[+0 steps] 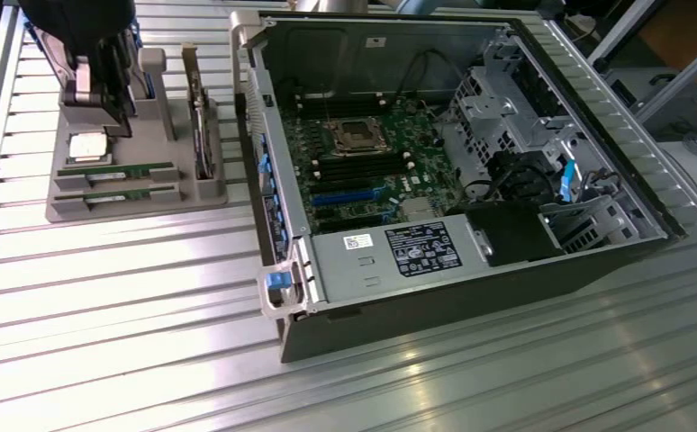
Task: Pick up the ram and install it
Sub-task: 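Pick up the ram and move it above insertion slot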
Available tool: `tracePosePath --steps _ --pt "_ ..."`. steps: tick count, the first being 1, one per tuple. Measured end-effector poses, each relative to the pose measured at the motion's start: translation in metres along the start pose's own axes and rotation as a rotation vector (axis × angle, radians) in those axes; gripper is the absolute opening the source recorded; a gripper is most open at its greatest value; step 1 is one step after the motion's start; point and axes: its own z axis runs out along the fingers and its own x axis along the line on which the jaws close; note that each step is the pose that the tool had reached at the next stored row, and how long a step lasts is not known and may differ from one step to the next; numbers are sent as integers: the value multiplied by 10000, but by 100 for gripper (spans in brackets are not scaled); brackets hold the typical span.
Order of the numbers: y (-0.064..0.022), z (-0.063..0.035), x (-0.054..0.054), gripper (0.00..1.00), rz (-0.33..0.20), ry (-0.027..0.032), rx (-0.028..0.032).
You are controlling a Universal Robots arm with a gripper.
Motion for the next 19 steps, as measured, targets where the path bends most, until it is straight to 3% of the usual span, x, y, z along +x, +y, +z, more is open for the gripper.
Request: tracePosePath --steps 19 --pt "-3 52 1 36 0 0 0"
